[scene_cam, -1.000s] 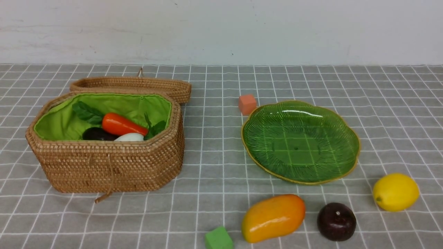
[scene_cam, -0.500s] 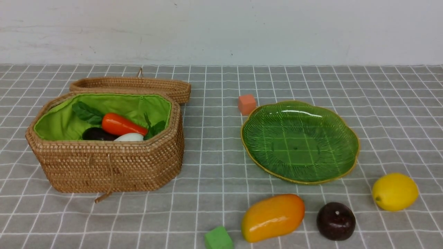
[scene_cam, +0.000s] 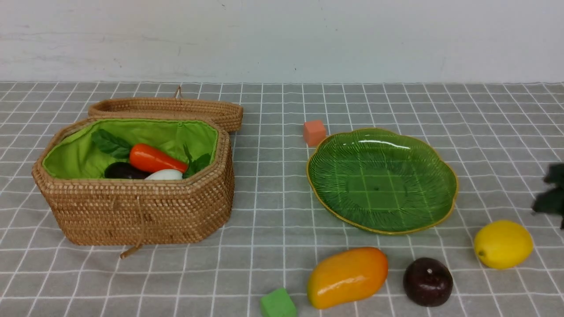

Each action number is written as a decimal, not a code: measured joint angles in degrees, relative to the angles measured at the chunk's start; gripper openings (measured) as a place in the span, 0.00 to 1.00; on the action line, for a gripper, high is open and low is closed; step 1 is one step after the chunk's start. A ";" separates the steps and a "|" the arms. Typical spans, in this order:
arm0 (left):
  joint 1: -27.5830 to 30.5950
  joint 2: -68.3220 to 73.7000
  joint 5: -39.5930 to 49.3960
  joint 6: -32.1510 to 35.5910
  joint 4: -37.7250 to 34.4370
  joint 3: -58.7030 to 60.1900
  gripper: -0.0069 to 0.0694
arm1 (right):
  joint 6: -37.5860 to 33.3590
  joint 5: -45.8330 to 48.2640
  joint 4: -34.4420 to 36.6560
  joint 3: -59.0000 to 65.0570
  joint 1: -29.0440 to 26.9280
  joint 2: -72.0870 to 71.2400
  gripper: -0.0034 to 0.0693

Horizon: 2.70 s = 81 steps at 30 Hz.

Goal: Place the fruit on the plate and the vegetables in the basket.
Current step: Use the right arm to grab a lemon and put it into the right plate, then use the right arm to grab a mangosteen and put it into the right plate

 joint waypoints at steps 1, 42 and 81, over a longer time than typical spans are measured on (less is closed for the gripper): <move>0.00 0.00 0.00 0.00 0.00 0.00 0.15 | 1.84 1.14 0.10 -2.30 0.00 2.64 0.69; 0.00 0.00 0.00 0.00 0.00 0.00 0.20 | -10.10 5.67 14.31 -15.94 -5.16 24.55 0.83; 0.00 0.00 0.00 0.00 0.00 0.00 0.24 | -12.94 18.14 -4.44 -42.68 8.17 37.23 0.96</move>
